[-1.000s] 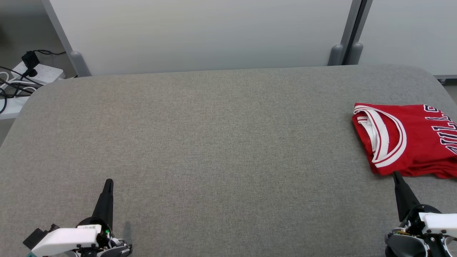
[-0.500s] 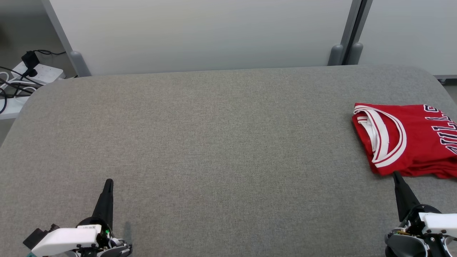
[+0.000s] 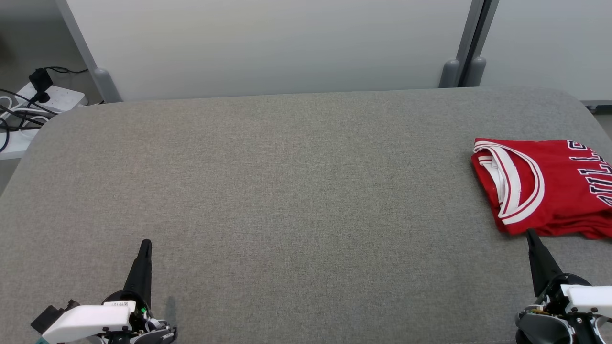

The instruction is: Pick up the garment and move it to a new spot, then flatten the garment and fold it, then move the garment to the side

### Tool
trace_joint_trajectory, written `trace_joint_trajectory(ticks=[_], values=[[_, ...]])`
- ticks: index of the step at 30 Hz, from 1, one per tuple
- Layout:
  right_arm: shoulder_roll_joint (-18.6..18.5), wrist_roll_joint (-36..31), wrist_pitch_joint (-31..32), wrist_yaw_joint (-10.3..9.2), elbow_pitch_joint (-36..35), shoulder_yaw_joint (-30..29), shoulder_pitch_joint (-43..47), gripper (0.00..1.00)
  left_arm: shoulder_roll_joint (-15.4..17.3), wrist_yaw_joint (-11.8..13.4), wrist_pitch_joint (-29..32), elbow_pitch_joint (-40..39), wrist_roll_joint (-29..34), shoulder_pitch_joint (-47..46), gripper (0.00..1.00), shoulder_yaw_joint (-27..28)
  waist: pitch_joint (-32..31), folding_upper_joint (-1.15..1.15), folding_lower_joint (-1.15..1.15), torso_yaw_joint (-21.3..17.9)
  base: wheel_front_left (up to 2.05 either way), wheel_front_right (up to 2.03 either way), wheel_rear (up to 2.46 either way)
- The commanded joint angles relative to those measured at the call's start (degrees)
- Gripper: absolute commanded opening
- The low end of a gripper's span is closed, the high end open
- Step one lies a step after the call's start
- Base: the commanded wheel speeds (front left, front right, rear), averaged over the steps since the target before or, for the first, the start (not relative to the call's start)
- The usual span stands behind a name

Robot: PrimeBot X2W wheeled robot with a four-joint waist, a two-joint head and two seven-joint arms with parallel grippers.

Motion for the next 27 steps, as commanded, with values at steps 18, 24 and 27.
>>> trace_joint_trajectory(ticks=[18,24,27], values=[[-0.6,0.7,0.4,0.26,-1.7,0.9,-0.9,0.00,1.1,-0.5,0.4,-1.6,-0.2,-3.3,0.00,1.9,0.0,0.00,0.00,0.0,0.00,0.00,0.00],[-0.6,0.7,0.4,0.26,-1.7,0.9,-0.9,0.00,1.1,-0.5,0.4,-1.6,-0.2,-3.3,0.00,1.9,0.0,0.00,0.00,0.0,0.00,0.00,0.00],[-0.6,0.7,0.4,0.26,-1.7,0.9,-0.9,0.00,1.1,-0.5,0.4,-1.6,-0.2,-3.3,0.00,1.9,0.0,0.00,0.00,0.0,0.00,0.00,0.00]])
